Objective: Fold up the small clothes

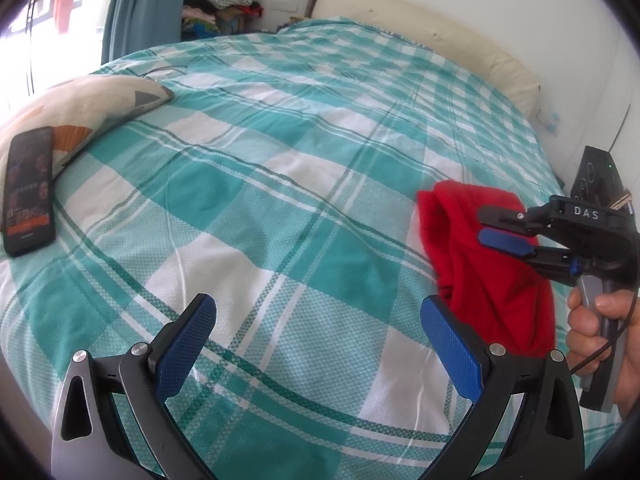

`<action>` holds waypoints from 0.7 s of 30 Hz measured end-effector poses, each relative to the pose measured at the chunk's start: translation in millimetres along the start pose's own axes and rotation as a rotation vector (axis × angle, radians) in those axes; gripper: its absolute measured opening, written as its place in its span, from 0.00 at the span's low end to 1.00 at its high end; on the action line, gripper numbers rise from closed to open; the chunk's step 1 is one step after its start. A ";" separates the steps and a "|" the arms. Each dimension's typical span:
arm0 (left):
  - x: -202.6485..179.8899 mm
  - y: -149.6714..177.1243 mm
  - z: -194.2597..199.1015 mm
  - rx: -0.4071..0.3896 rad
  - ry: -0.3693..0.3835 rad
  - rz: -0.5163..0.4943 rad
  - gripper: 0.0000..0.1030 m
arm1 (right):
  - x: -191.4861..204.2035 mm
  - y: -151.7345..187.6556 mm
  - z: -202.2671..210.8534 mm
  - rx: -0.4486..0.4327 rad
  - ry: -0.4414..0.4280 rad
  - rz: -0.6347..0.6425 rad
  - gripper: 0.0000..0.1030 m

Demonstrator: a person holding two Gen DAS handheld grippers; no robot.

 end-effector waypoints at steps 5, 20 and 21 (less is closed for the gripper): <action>-2.6 0.1 1.0 0.009 0.024 0.004 0.99 | 6.1 1.6 64.5 -0.083 0.053 0.075 0.37; -11.3 8.1 -3.5 0.003 -0.014 -0.037 0.99 | 51.0 84.4 -16.6 0.117 0.360 0.501 0.37; -11.6 8.4 -3.9 0.004 -0.013 -0.038 0.99 | 54.3 84.8 -11.5 0.110 0.370 0.515 0.37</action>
Point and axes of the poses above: each gripper's, at about its wrist camera, not at the fingertips, and z roughly against the way its jaws point, x to its left, y to its underside, the point moved 1 cm from there along -z, roughly the way its jaws point, and after that the axes turned 13 degrees about z, right-handed, at the moved point
